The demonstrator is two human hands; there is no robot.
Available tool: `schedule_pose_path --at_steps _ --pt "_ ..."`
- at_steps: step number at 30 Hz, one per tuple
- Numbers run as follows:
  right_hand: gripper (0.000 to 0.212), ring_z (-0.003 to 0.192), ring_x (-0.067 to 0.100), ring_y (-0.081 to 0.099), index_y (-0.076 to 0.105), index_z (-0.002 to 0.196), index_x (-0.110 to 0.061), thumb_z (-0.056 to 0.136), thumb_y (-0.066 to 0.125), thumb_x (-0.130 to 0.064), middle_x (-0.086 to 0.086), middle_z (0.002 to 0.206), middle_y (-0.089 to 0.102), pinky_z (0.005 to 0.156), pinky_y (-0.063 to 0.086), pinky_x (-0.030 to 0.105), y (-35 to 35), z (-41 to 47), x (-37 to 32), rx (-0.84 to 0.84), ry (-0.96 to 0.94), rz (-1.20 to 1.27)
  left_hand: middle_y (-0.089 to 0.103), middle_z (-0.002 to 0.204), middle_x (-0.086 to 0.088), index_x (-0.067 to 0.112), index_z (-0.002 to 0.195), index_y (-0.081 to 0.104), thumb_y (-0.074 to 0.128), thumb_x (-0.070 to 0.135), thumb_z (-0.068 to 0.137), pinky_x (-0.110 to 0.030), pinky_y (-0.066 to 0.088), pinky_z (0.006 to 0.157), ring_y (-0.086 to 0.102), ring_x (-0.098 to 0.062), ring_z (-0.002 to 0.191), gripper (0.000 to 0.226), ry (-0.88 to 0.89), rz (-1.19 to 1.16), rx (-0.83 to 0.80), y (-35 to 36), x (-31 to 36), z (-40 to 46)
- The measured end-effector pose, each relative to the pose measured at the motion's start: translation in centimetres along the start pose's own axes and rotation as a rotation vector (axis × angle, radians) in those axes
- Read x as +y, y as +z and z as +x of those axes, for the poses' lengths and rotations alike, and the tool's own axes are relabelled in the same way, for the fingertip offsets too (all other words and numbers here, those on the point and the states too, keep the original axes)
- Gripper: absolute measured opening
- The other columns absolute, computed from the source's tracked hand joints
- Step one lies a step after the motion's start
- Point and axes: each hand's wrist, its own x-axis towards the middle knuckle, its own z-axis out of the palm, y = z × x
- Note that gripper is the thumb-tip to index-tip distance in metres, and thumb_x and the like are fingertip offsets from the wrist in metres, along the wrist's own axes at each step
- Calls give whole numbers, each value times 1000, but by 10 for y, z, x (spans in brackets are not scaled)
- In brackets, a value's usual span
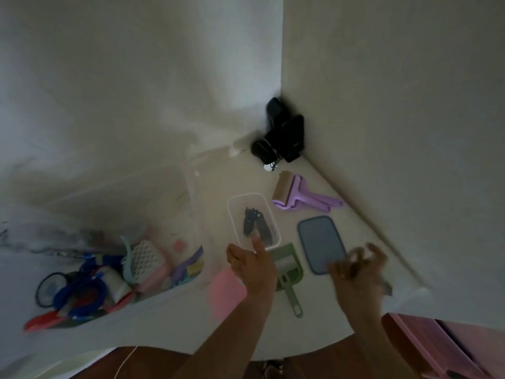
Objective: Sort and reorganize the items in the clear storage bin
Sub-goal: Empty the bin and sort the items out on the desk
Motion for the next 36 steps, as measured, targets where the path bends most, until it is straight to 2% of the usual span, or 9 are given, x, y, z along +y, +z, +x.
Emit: schedule_pose_path --at_steps 2,5,9,14,18,21,24,27,36 --pt "34 67 21 57 48 94 -18 80 77 -29 -3 69 55 57 41 29 42 8 -31 -199 -51 -75 26 156 -20 7 154 20 37 54 101 -51 25 118 32 -38 140 73 -170 -120 -34 0 5 15" --pt "46 68 17 58 44 72 -24 68 78 -54 -3 70 55 63 47 33 107 24 -59 -441 -129 -133 42 143 -10 11 144 33 32 51 103 -38 36 106 46 -28 123 57 -230 -321 -17 -7 14 19" --pt "87 97 28 59 57 96 -14 47 64 -87 7 103 55 86 53 43 153 40 -72 -478 -196 -326 62 125 -6 19 126 55 36 46 104 -29 48 78 63 -20 100 40 -267 -719 -103 -16 13 21" --pt "87 103 28 54 51 104 -16 48 73 -79 8 120 41 89 52 40 160 39 -89 -468 -160 -415 74 81 4 21 104 65 32 39 106 -19 51 48 71 -13 71 38 -362 -795 -204 -33 21 18" --pt "46 64 17 61 57 70 -15 57 82 -51 2 71 61 51 44 21 147 43 -99 -433 -140 -157 70 102 -7 17 105 62 40 31 105 -22 49 58 63 -15 85 26 -341 -777 -161 -47 38 11" --pt "36 60 17 61 60 75 -12 68 84 -38 2 67 64 55 48 25 108 45 -120 -537 29 51 54 135 -16 15 128 48 46 27 104 -12 47 54 57 -12 86 27 -301 -685 -117 -58 45 8" --pt "46 73 36 66 62 84 1 64 86 -33 17 83 71 76 60 47 46 38 -144 -630 107 246 42 149 -7 21 144 39 53 64 89 -31 50 97 48 -26 129 71 -200 -465 -288 -65 45 0" --pt "51 83 36 70 63 100 9 68 76 -29 21 93 72 76 57 44 -23 20 -171 -685 113 369 50 135 -5 33 123 54 59 95 44 -52 45 104 54 -25 120 100 -144 -433 -424 -71 48 -18" --pt "63 110 43 64 72 103 3 57 87 -36 29 118 65 96 49 53 -111 -46 -231 -858 54 632 74 84 -1 24 112 44 68 41 90 -32 60 57 73 -17 72 37 38 -527 -509 -156 95 -49"
